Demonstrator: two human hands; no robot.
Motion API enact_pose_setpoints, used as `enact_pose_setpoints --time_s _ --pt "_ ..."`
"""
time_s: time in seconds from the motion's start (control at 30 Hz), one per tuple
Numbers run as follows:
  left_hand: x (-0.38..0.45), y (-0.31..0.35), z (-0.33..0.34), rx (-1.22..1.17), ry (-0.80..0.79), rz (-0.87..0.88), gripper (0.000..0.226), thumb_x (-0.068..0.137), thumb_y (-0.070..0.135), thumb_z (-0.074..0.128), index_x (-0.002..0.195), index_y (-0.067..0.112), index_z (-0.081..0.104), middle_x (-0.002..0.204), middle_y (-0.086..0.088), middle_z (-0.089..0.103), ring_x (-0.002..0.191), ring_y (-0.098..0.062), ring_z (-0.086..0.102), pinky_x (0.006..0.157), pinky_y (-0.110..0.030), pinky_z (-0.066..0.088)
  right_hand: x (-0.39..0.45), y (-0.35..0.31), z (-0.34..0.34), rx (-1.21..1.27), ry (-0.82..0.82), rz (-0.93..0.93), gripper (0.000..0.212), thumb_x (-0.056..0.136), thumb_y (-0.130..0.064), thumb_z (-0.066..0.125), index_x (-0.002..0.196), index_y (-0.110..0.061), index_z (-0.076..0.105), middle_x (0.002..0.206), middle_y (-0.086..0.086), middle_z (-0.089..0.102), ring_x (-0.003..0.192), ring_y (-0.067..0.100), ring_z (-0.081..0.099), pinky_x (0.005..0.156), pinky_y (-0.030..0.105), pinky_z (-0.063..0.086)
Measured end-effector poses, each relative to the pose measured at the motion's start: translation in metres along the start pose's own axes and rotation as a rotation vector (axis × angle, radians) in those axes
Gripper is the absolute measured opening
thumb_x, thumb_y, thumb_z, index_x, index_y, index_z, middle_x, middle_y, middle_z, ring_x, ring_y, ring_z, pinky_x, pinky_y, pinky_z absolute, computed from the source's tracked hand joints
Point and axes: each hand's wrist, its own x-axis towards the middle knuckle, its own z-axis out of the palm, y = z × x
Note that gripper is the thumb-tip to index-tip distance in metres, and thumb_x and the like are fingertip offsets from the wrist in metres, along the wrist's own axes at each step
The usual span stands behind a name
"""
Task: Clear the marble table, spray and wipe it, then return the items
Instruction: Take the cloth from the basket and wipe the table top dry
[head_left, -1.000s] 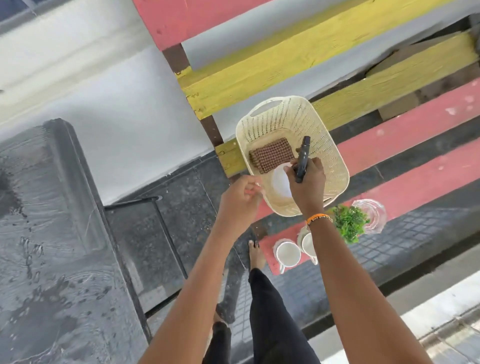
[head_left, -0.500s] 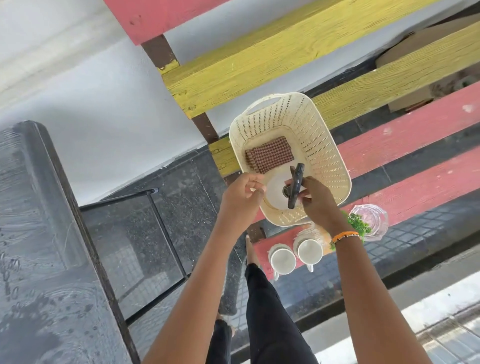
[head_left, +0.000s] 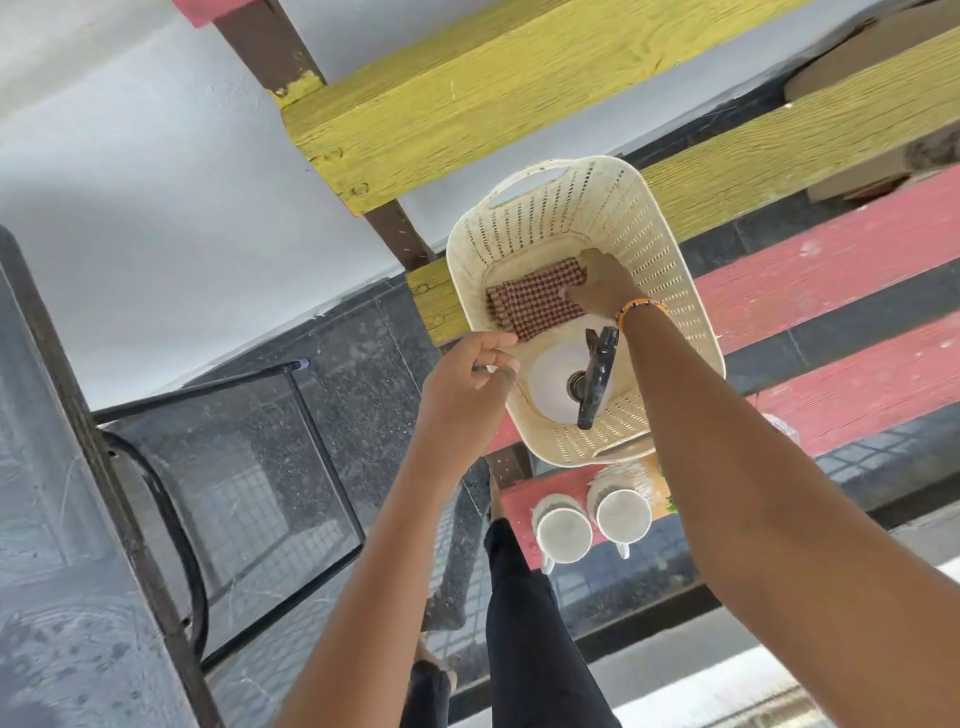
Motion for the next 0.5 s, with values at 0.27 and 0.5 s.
enact_pose_setpoints --time_s 0.27,0.5 --pt "-0.005 -0.002 -0.012 -0.011 0.031 0.019 0.027 0.091 0.015 0.05 0.112 0.03 0.059 0.102 0.015 0.064 0.101 -0.009 0.062 0.082 -0.019 0.047 -0.016 -0.02 -0.019 -0.104 -0.08 -0.038 0.023 0.073 -0.018 0.076 0.069 -0.008 0.057 0.066 0.001 0.049 0.069 0.018 0.048 0.049 0.024 0.03" --pt "-0.024 0.003 -0.035 -0.038 0.126 0.09 0.029 0.088 0.018 0.059 0.114 0.03 0.058 0.096 0.023 0.061 0.089 0.01 0.057 0.064 -0.002 0.04 -0.082 -0.086 -0.065 0.004 0.171 -0.318 0.02 0.075 -0.021 0.068 0.082 -0.01 0.052 0.072 0.0 0.049 0.067 0.014 0.045 0.05 0.022 0.034"
